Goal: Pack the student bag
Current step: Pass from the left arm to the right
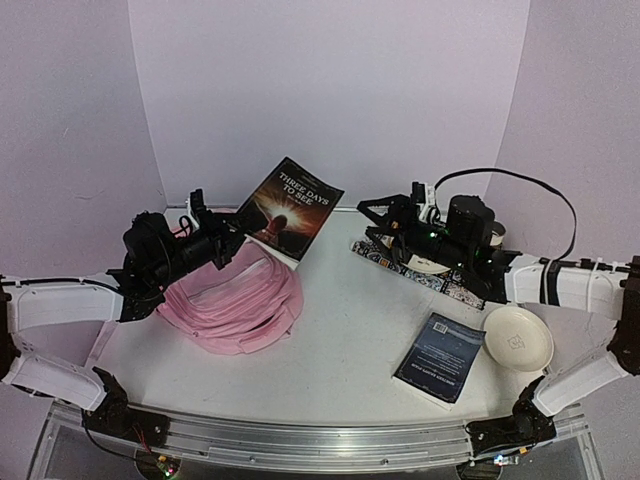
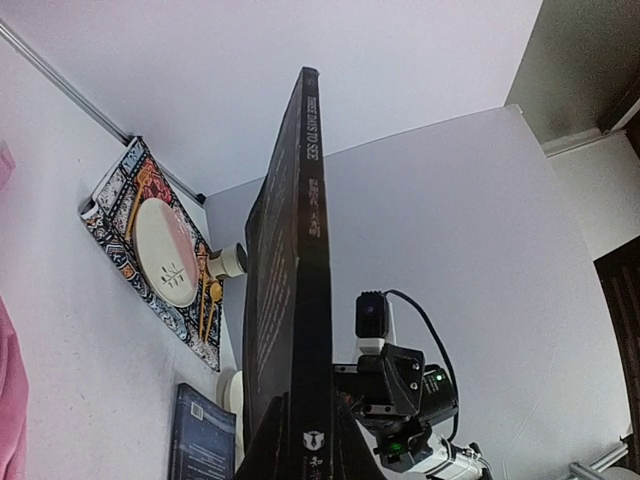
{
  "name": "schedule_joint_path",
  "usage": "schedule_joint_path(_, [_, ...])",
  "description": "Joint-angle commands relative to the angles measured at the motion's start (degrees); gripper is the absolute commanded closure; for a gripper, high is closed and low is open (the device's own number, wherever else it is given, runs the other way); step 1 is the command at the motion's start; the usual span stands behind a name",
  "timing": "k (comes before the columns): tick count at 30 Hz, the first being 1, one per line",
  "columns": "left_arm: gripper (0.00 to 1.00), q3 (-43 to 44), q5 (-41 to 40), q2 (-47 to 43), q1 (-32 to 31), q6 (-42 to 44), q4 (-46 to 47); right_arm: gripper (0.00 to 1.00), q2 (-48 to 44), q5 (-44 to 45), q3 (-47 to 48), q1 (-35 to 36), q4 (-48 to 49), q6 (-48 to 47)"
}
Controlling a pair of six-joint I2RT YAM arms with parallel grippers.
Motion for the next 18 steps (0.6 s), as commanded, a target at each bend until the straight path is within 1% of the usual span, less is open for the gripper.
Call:
schedule_joint_path(1, [1.0, 3.26, 12.51, -3.06, 3.74, 1.43, 0.51, 0.08, -3.11, -11.14, 5.27, -3.99, -11.03, -16.72])
schedule_joint_path(2, [1.0, 3.94, 14.67, -2.79, 4.69, 1.66, -0.83, 0.03, -3.04, -14.94, 5.21, -5.16, -11.21, -18.37])
schedule_joint_path(3, [1.0, 4.8, 17.19, -2.45, 5.33, 2.12, -1.93, 0.02, -3.0, -18.57, 5.07, -6.48, -11.16, -19.71])
schedule_joint_path(6, [1.0, 5.83, 23.07, -1.59, 7.0, 2.54, -3.17, 0.02, -2.43, -25.86, 6.77, -9.58, -14.15, -23.63])
schedule_joint_path(9, [1.0, 7.05, 28.35, -0.77, 8.06, 3.11, -4.17, 0.02, -0.09, -32.83, 10.76, -12.25, -20.27, -27.73])
schedule_joint_path(13, [1.0, 9.01, 34.36, 0.39, 8.25, 3.92, -5.16, 0.02, 3.71, -37.05, 16.11, -12.65, -25.86, -33.38])
schedule_joint_path(18, [1.0, 10.54, 39.53, 0.81, 8.25, 4.27, -5.76, 0.02, 7.6, -37.9, 21.77, -12.93, -33.48, -39.89])
